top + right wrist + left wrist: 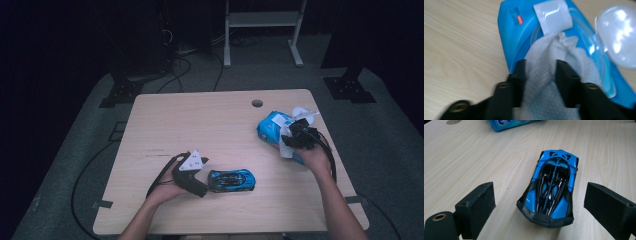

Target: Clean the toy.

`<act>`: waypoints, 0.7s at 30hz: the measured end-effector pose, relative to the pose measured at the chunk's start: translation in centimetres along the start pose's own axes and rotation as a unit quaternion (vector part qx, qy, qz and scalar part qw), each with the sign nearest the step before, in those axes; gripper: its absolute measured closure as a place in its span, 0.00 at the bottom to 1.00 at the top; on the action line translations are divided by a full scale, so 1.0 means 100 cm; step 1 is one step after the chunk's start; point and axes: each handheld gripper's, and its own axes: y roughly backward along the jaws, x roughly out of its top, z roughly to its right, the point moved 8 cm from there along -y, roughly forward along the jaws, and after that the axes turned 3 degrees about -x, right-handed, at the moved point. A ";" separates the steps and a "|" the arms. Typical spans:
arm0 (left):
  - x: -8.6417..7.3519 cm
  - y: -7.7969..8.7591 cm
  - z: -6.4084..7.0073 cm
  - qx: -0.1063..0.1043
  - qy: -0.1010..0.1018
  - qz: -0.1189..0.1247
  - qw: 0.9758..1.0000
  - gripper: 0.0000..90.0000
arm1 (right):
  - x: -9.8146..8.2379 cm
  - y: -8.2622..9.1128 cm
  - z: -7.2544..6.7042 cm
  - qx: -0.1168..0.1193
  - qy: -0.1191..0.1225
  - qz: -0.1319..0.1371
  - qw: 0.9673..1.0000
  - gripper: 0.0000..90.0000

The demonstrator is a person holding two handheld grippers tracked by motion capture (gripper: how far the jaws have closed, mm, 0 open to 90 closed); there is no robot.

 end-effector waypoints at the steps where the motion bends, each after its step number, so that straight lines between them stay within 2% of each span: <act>1: 0.000 0.000 0.000 0.001 0.000 0.000 1.000 0.10 | -0.002 -0.002 0.001 0.001 -0.005 -0.004 1.000 0.78; 3: -0.001 0.001 -0.001 0.001 0.000 0.000 1.000 0.10 | -0.006 -0.003 0.004 0.005 -0.016 -0.008 1.000 0.93; 4: -0.001 0.001 -0.001 0.001 0.000 0.000 1.000 0.10 | -0.006 -0.003 0.004 0.005 -0.016 -0.008 1.000 0.93; 5: -0.001 0.000 0.000 0.003 -0.002 -0.001 1.000 0.10 | -0.006 0.000 0.007 0.019 -0.033 -0.006 0.999 0.98; 10: -0.003 -0.001 0.001 0.004 -0.006 -0.006 1.000 0.10 | -0.003 0.014 0.007 0.033 -0.029 0.014 0.999 0.99; 15: -0.005 -0.003 0.002 0.005 -0.008 -0.008 1.000 0.10 | 0.000 0.032 0.003 0.045 -0.008 0.040 0.998 0.99; 19: -0.006 -0.004 0.000 0.006 -0.006 -0.012 1.000 0.11 | 0.008 0.058 -0.003 0.054 0.009 0.074 0.996 0.99; 21: -0.006 -0.004 0.001 0.003 -0.005 -0.013 1.000 0.11 | 0.010 0.071 -0.011 0.067 0.023 0.088 0.994 0.99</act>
